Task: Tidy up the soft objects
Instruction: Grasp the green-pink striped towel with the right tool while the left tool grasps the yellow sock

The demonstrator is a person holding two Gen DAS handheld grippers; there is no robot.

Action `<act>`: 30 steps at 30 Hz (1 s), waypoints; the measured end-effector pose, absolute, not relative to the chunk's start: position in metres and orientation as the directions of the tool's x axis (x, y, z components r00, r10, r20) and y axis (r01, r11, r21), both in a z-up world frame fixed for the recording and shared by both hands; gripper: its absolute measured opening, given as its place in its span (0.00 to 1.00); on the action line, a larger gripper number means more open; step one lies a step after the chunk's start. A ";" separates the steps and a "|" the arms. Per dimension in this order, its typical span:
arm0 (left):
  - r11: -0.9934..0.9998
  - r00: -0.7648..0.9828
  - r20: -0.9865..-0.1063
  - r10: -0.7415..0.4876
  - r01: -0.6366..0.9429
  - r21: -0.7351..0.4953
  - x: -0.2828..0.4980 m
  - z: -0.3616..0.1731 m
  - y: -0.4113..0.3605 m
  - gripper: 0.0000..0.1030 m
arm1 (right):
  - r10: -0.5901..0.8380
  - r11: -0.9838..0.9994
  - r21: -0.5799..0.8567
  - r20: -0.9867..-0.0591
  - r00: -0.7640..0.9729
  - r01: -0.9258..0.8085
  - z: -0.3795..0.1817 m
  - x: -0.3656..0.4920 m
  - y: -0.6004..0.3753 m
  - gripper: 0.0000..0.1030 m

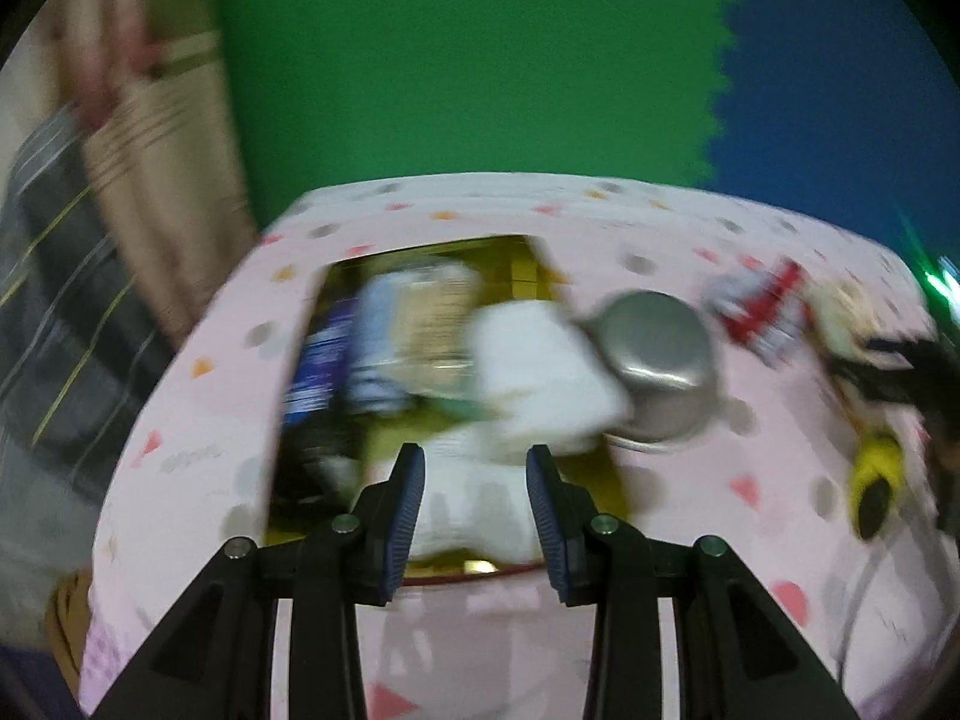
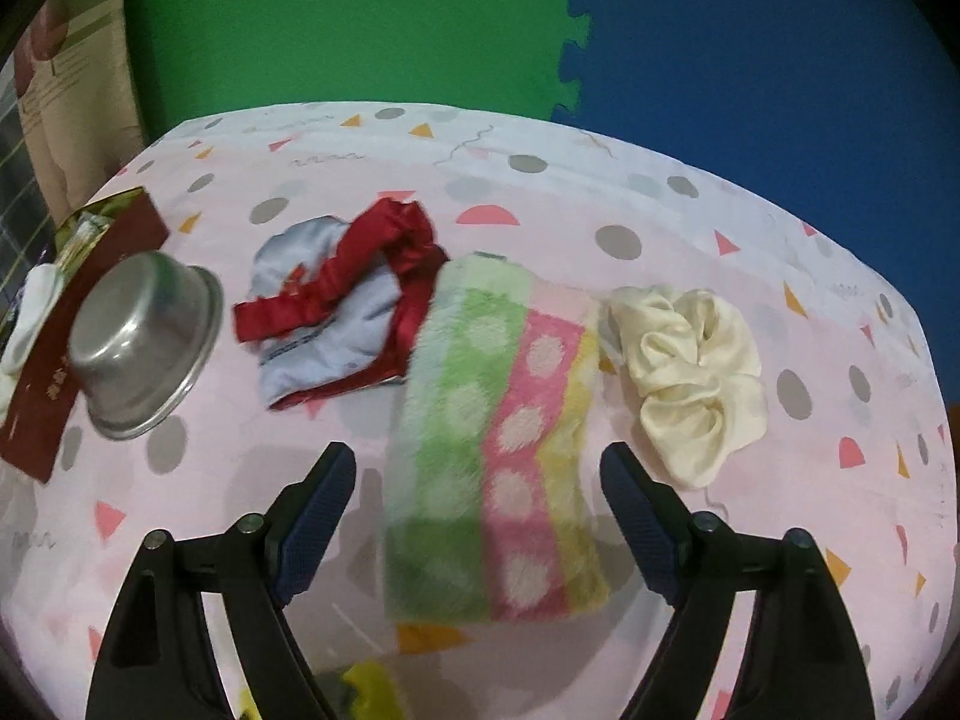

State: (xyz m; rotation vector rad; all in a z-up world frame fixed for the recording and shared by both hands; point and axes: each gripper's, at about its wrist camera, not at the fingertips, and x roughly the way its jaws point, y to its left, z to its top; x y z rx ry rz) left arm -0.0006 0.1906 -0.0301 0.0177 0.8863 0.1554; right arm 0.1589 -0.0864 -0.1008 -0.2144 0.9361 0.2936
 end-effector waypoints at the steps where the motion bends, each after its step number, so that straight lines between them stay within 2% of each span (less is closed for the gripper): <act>1: 0.993 0.623 -0.773 0.116 -0.087 0.078 0.002 -0.031 0.179 0.35 | 0.154 0.939 -0.052 -0.820 0.551 -0.340 -0.103 0.161 -0.087 0.68; 2: 0.996 0.623 -0.777 0.092 -0.047 0.081 0.005 -0.032 0.166 0.35 | 0.163 0.938 -0.041 -0.825 0.542 -0.344 -0.106 0.161 -0.090 0.55; 3: 0.996 0.621 -0.780 0.080 -0.019 0.087 0.008 -0.033 0.155 0.35 | 0.175 0.938 -0.024 -0.829 0.532 -0.346 -0.108 0.161 -0.093 0.51; 6: 0.993 0.610 -0.791 0.044 0.059 0.101 0.019 -0.038 0.123 0.35 | 0.177 0.940 -0.024 -0.819 0.545 -0.340 -0.108 0.154 -0.103 0.50; 8: 0.990 0.604 -0.797 0.010 0.106 0.093 0.024 -0.041 0.105 0.35 | 0.182 0.944 -0.013 -0.813 0.552 -0.330 -0.106 0.147 -0.115 0.44; 16: 0.962 0.554 -0.818 -0.156 0.272 0.001 0.032 -0.045 0.042 0.35 | 0.123 0.965 -0.046 -0.793 0.597 -0.260 -0.109 0.121 -0.169 0.42; 20: 0.929 0.501 -0.827 -0.255 0.365 -0.065 0.029 -0.049 0.009 0.35 | 0.134 0.977 0.000 -0.783 0.607 -0.215 -0.116 0.113 -0.192 0.42; 21: 0.919 0.490 -0.828 -0.273 0.387 -0.074 0.028 -0.050 0.001 0.39 | 0.142 0.977 0.013 -0.781 0.608 -0.212 -0.117 0.112 -0.194 0.43; 22: 0.909 0.478 -0.830 -0.288 0.409 -0.080 0.027 -0.051 -0.007 0.53 | 0.150 0.978 0.024 -0.775 0.614 -0.208 -0.117 0.112 -0.196 0.43; 23: 0.899 0.470 -0.831 -0.298 0.430 -0.080 0.025 -0.051 -0.017 0.58 | 0.151 0.978 0.027 -0.772 0.618 -0.205 -0.118 0.112 -0.196 0.44; 30: 0.867 0.409 -0.855 -0.319 0.490 -0.089 0.029 -0.067 -0.053 0.60 | 0.161 0.978 0.036 -0.758 0.632 -0.206 -0.120 0.112 -0.197 0.47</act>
